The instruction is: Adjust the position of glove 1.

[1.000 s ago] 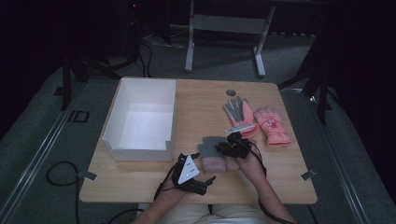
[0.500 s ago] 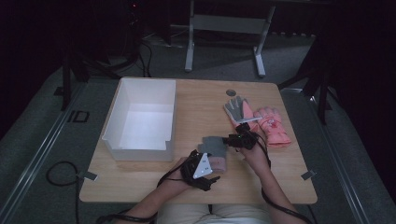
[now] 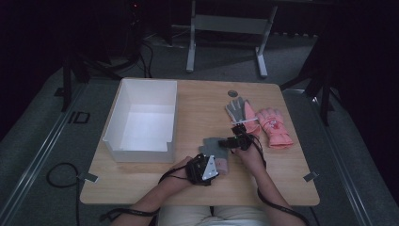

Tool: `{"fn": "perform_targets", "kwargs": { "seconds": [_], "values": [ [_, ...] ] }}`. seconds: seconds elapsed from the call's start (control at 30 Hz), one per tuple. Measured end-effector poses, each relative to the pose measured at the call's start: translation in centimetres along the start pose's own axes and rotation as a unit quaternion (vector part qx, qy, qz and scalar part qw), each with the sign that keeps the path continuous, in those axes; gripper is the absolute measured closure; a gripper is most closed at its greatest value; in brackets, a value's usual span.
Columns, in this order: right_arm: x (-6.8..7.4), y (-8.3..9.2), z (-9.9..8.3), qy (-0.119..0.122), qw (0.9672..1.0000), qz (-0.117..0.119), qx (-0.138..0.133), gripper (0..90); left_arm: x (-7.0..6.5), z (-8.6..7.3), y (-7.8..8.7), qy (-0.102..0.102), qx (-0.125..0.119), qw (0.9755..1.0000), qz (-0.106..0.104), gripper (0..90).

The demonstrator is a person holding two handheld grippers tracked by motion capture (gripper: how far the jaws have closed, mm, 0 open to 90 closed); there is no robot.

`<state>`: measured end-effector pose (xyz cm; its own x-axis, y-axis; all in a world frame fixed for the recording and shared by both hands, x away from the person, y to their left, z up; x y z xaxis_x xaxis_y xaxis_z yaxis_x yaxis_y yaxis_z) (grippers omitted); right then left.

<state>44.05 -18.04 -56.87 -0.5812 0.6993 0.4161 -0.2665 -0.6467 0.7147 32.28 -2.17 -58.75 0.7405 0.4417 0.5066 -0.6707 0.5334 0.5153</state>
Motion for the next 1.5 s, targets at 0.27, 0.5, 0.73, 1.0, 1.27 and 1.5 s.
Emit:
{"fn": "perform_targets", "kwargs": {
  "seconds": [0.27,0.5,0.73,1.0,1.27,1.5],
  "values": [
    [0.2,-0.5,0.2,-0.02,0.9992,0.036,-0.001,54.5,2.0,-0.3,-0.3,0.033,-0.007,0.9983,-0.049,67.1],
    [0.1,-1.0,0.5,-0.047,0.9944,0.095,0.006,62.7,2.5,-0.2,-0.5,0.029,-0.003,0.997,-0.072,69.1],
    [1.3,-1.5,0.9,-0.019,0.9942,0.105,0.013,73.3,2.6,-0.1,-0.3,0.024,0.006,0.9971,-0.072,69.4],
    [2.4,1.5,1.7,0.008,0.9937,0.108,-0.028,74.6,4.0,1.4,0.7,0.029,0.007,0.9973,-0.066,69.9],
    [4.0,5.0,3.7,0.034,0.9899,0.122,-0.064,74.7,6.3,4.4,3.3,0.0,-0.004,0.9987,-0.051,70.0],
    [5.5,6.7,5.2,0.055,0.9874,0.127,-0.078,74.8,8.2,6.1,5.7,-0.02,-0.001,0.9988,-0.045,69.9]
  ]
}}
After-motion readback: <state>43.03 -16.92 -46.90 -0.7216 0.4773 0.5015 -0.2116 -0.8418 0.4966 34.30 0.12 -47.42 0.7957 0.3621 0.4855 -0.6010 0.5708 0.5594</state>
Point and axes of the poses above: each handheld gripper's, and its own axes: y roughly backward along the jaws, z roughly out of its top, x roughly to its left, the point moved 3 cm from there along -y, roughly forward along the jaws, and after that the axes turned 13 degrees about z, right-handed, at the moved point
